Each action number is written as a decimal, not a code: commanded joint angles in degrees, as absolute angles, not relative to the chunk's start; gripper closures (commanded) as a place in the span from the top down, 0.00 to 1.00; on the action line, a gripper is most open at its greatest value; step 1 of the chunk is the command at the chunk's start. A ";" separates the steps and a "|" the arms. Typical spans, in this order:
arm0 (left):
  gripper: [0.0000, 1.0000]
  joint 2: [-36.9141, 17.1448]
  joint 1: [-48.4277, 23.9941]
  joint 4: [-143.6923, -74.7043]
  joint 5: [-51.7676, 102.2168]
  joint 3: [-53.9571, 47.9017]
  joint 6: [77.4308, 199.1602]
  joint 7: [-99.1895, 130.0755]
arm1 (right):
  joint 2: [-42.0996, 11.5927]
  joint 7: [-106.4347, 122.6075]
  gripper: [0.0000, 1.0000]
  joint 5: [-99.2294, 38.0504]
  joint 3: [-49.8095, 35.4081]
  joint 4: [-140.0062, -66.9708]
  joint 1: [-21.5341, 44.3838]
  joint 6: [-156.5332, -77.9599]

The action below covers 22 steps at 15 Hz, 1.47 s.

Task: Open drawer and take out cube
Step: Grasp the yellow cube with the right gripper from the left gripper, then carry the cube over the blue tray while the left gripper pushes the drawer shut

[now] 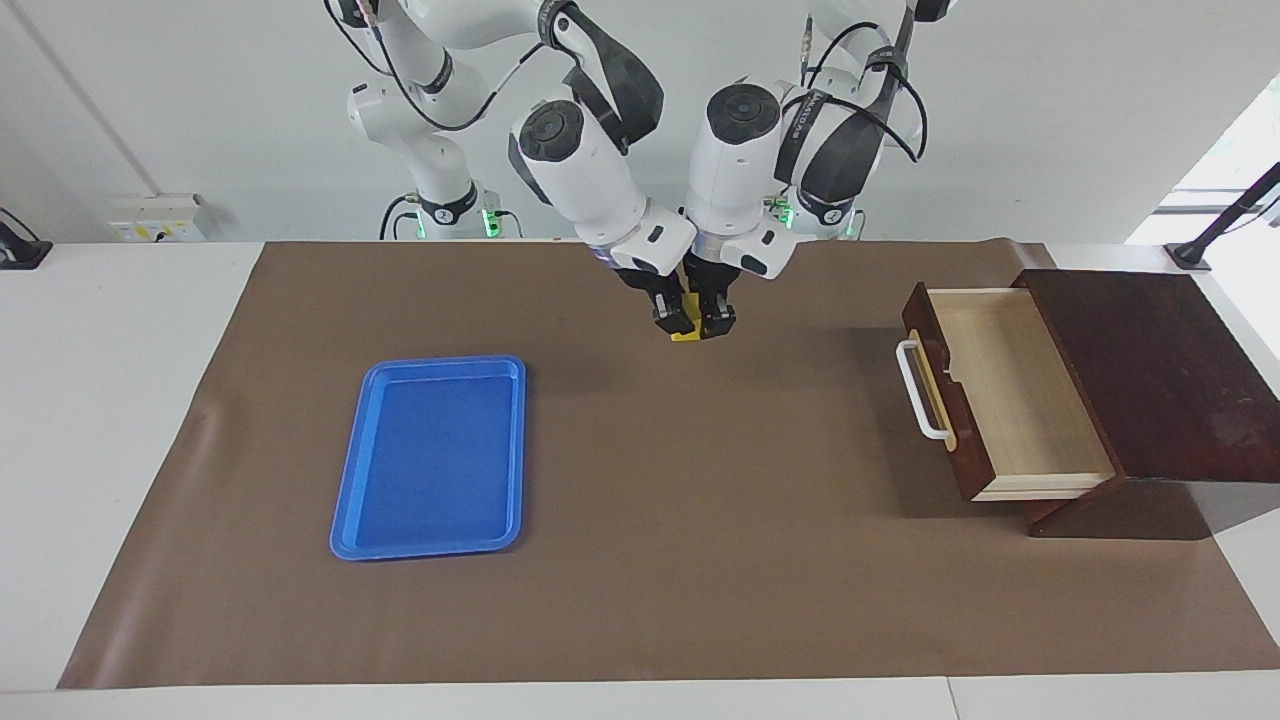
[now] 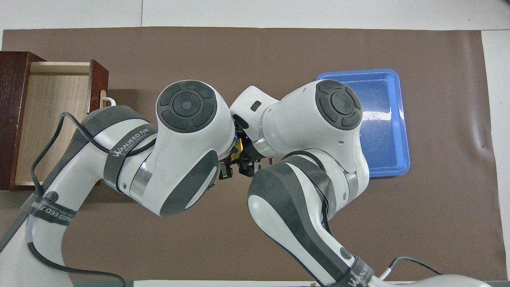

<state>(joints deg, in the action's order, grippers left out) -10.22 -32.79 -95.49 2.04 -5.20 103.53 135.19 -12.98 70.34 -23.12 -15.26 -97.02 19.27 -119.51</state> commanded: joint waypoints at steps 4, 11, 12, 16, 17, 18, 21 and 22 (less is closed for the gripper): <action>1.00 -5.99 -29.90 -96.68 0.79 -3.43 103.45 133.25 | -12.66 69.08 0.00 -21.45 -15.29 -97.03 19.42 -117.42; 1.00 -0.80 -13.74 -106.06 0.70 -3.43 104.05 111.05 | -10.90 69.00 0.00 -20.66 -14.77 -96.86 15.74 -112.07; 1.00 -0.18 -11.80 -108.35 0.70 -3.43 106.76 107.96 | -10.64 68.99 0.00 -20.05 -14.77 -96.86 14.86 -111.36; 1.00 0.18 -6.60 -116.01 -1.48 -3.43 116.52 99.08 | -9.23 68.99 0.00 -16.80 -14.77 -97.20 10.91 -108.64; 1.00 -0.35 -5.55 -116.19 -2.02 -3.43 118.28 96.79 | -8.88 68.56 0.00 -15.48 -14.77 -97.47 9.85 -108.37; 1.00 -1.05 -4.23 -115.93 -2.20 -3.43 118.91 94.16 | -8.35 67.86 0.00 -14.16 -14.77 -97.73 8.45 -107.67; 1.00 -0.97 -0.72 -116.19 -2.29 -3.43 118.92 88.17 | -8.35 68.11 0.00 -12.14 -14.77 -98.08 4.67 -107.14; 1.00 -1.05 0.95 -116.19 -2.29 -3.43 119.00 87.11 | -8.18 68.38 0.00 -11.35 -14.77 -98.78 3.53 -107.14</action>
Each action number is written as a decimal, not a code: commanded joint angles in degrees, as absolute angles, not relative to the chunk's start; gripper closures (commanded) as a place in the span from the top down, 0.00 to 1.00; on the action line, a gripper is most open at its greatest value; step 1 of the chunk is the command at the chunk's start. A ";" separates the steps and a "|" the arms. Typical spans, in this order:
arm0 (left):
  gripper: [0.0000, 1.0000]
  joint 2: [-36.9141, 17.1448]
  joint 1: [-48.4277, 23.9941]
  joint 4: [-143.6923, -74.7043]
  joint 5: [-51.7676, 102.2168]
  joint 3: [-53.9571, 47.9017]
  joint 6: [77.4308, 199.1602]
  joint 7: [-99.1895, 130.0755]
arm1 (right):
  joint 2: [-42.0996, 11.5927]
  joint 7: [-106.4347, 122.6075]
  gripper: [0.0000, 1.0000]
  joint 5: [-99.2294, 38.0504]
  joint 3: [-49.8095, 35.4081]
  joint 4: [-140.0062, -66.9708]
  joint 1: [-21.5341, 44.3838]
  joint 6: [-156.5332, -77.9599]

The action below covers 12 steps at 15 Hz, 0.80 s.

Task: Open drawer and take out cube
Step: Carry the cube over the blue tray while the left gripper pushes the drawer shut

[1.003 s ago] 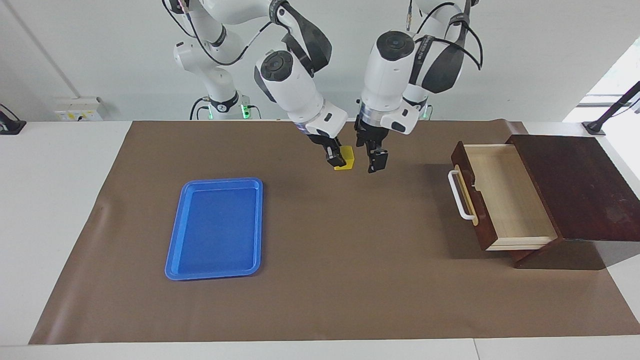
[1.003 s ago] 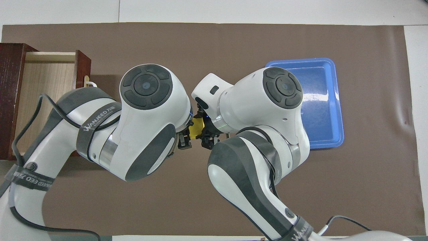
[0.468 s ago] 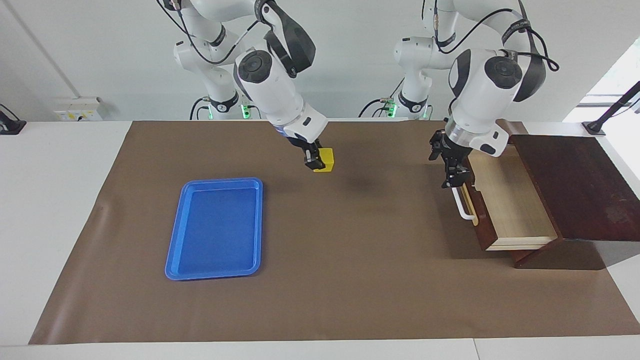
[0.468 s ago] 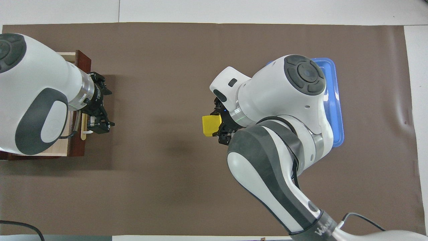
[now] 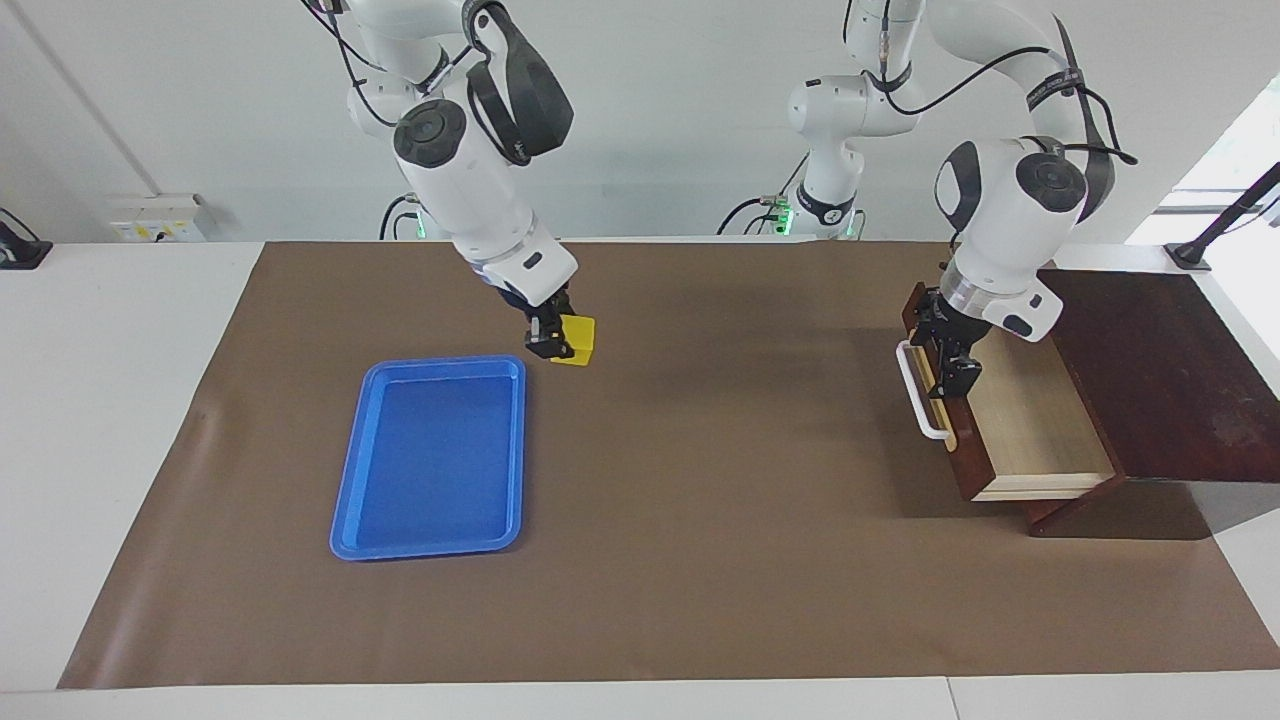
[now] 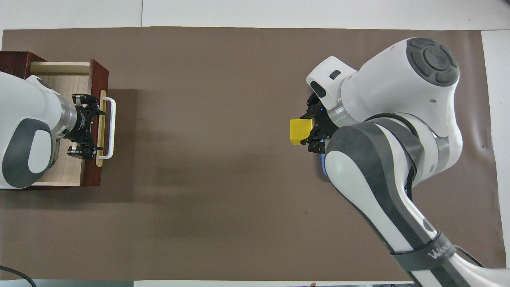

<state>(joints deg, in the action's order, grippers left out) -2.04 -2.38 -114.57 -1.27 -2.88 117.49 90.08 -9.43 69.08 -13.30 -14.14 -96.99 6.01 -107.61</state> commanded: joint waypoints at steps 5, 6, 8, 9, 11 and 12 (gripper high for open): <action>1.00 -1.41 6.67 -115.84 -2.99 -3.43 121.55 81.48 | -6.95 79.16 0.00 -10.37 -14.77 -103.08 -3.33 -109.41; 1.00 -1.41 7.64 -115.84 -3.42 -3.43 121.81 80.26 | -6.42 83.02 0.00 -10.37 -14.77 -104.23 -4.38 -110.55; 1.00 -1.41 10.27 -115.84 -4.65 -3.43 121.90 77.80 | -5.72 88.92 0.00 -10.37 -14.85 -106.60 -7.37 -112.05; 1.00 -1.41 11.94 -115.84 -4.75 -3.43 121.90 75.61 | -5.36 91.56 0.00 -10.37 -14.85 -107.92 -8.51 -113.19; 1.00 -1.41 15.19 -115.75 -4.75 -3.43 122.69 71.30 | -4.05 96.57 0.00 -10.46 -14.94 -111.95 -11.41 -117.14; 1.00 -1.41 16.16 -115.75 -4.75 -3.43 123.39 70.06 | -3.00 98.85 0.00 -10.63 -15.03 -115.02 -12.82 -120.12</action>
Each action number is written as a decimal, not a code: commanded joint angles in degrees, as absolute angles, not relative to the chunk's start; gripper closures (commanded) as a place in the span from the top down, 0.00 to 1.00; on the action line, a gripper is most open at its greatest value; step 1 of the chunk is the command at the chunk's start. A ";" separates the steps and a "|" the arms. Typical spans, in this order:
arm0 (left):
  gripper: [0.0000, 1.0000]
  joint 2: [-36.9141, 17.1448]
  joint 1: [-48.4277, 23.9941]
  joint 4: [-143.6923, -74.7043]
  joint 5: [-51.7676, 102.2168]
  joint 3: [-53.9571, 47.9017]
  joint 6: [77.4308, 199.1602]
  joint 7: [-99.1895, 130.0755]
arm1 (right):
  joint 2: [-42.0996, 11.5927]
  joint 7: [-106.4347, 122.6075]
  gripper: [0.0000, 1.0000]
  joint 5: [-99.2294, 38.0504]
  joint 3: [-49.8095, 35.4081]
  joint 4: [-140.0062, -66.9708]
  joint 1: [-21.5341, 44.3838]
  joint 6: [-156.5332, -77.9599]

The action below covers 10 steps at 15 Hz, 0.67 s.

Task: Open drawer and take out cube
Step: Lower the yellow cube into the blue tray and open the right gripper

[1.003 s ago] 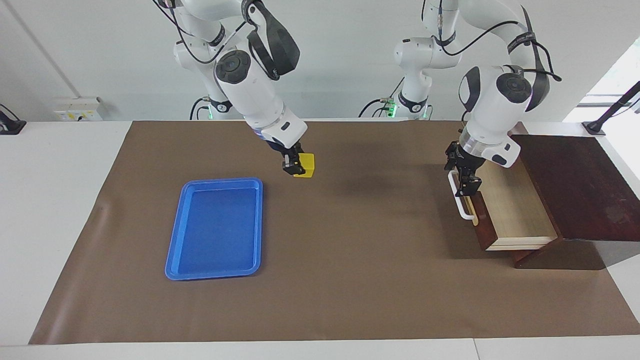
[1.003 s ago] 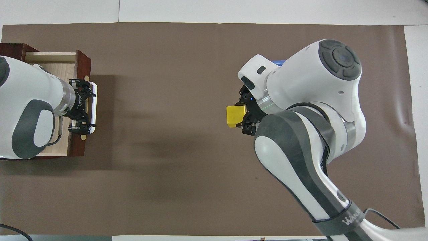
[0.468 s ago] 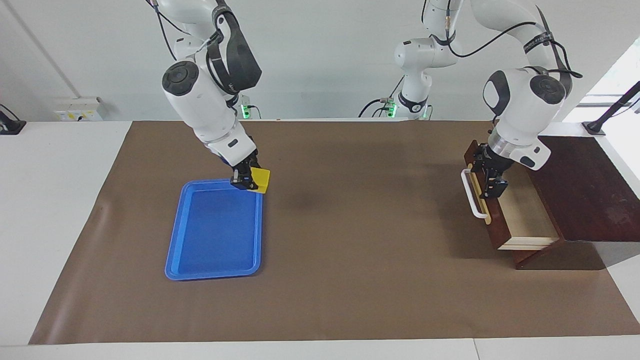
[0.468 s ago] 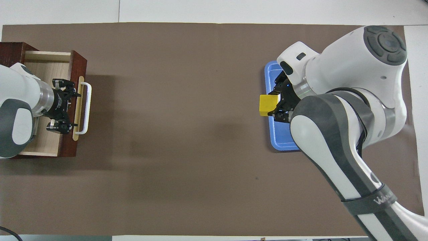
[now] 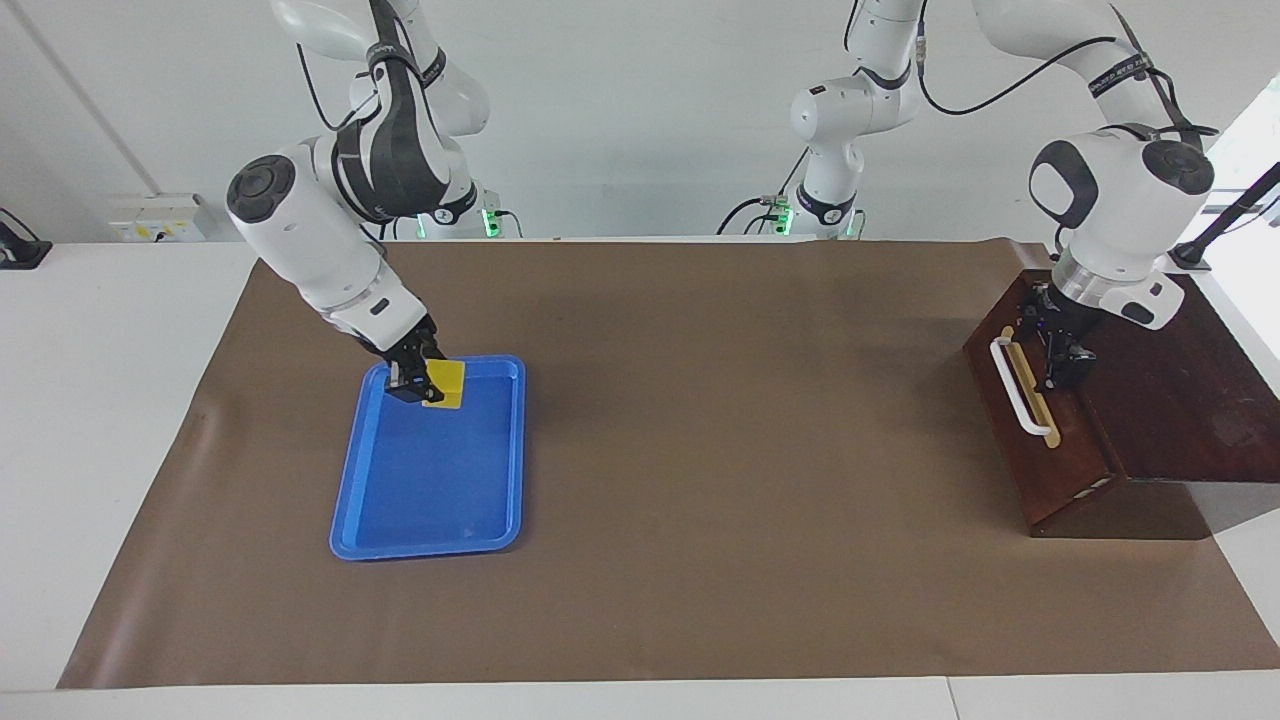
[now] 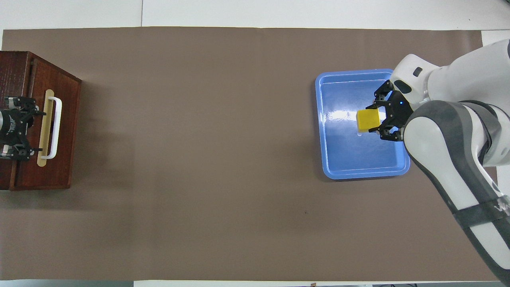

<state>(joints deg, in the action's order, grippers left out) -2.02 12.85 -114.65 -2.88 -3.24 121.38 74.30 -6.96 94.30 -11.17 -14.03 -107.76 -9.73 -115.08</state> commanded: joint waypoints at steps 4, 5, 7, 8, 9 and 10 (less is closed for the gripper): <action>1.00 -1.58 14.86 -109.98 -4.75 -3.60 116.58 69.26 | -1.67 107.20 0.00 -15.10 -15.03 -121.89 -16.78 -126.38; 1.00 -1.50 14.77 -107.43 -4.66 -3.78 114.11 68.39 | -2.10 110.53 0.00 -17.81 -15.03 -122.86 -17.31 -128.21; 1.00 -1.06 13.55 -104.78 -4.31 -4.13 110.24 66.54 | -2.55 112.15 0.00 -20.03 -15.03 -124.36 -17.49 -129.72; 1.00 -1.05 11.88 -102.94 -4.13 -4.13 108.30 66.45 | -2.46 112.58 0.00 -20.74 -14.94 -124.97 -17.49 -130.16; 1.00 -1.32 10.39 -100.48 -4.04 -4.22 106.19 66.45 | -2.55 113.11 0.00 -20.83 -15.03 -125.07 -17.49 -130.69; 1.00 -1.41 8.81 -98.63 -4.13 -4.13 103.82 65.92 | -2.46 113.38 0.00 -20.83 -15.03 -125.24 -17.58 -130.95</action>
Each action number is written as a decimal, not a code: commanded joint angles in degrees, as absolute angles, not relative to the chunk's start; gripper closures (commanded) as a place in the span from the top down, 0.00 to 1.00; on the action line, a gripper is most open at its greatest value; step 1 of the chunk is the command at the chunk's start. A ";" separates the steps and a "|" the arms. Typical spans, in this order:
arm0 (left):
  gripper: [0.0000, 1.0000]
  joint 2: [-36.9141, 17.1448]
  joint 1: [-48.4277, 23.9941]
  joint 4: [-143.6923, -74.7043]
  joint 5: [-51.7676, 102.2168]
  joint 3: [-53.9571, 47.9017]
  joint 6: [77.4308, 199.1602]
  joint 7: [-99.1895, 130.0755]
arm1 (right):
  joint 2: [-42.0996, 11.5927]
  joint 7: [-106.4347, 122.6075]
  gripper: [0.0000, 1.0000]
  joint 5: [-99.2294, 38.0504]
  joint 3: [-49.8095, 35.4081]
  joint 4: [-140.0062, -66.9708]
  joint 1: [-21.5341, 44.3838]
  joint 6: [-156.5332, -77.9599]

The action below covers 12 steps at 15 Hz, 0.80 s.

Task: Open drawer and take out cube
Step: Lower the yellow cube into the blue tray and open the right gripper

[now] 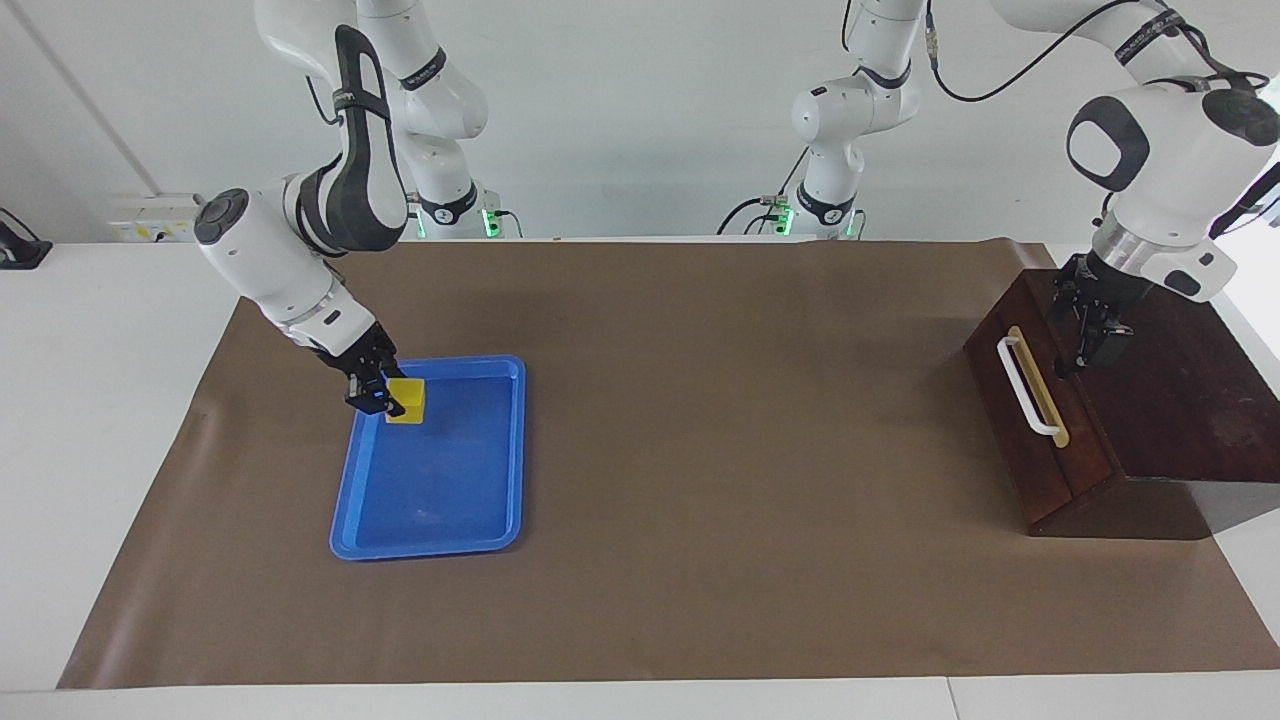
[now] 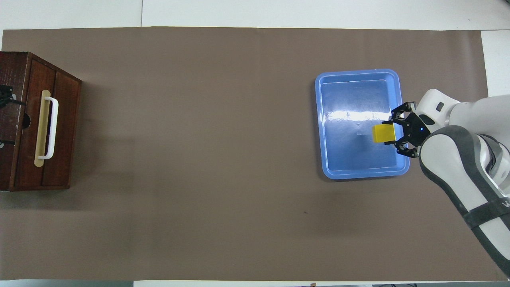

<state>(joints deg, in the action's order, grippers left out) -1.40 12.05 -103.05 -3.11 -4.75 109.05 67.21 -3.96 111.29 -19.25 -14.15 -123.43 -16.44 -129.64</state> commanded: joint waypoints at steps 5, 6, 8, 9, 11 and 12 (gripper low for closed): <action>1.00 -0.61 7.65 -94.76 -2.37 -4.48 96.26 39.95 | -0.89 115.57 0.00 -25.30 -15.03 -131.12 -17.49 -136.57; 1.00 -1.05 7.73 -92.66 -2.37 -4.40 92.93 34.25 | -0.53 116.01 0.00 -26.27 -15.03 -132.00 -17.49 -136.93; 1.00 -1.32 7.65 -90.36 -2.46 -4.31 88.44 21.34 | -0.44 116.37 0.00 -26.46 -15.03 -132.27 -17.49 -137.20; 1.00 -1.14 7.56 -90.44 -2.46 -4.31 87.64 15.35 | -0.35 116.54 0.00 -26.46 -15.03 -132.62 -17.49 -137.20; 1.00 -1.05 7.47 -90.53 -2.55 -4.48 86.75 8.90 | -0.70 118.90 0.00 -28.46 -14.94 -133.85 -17.66 -137.37; 1.00 -1.05 7.47 -90.53 -2.55 -4.57 86.40 7.66 | -0.88 120.05 0.00 -29.35 -14.94 -133.77 -17.58 -137.63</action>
<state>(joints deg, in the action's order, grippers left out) -0.66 7.80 -91.51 -2.97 -4.62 88.62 12.75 -2.21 116.22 -26.32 -14.22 -131.67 -16.44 -136.33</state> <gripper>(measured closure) 0.000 0.445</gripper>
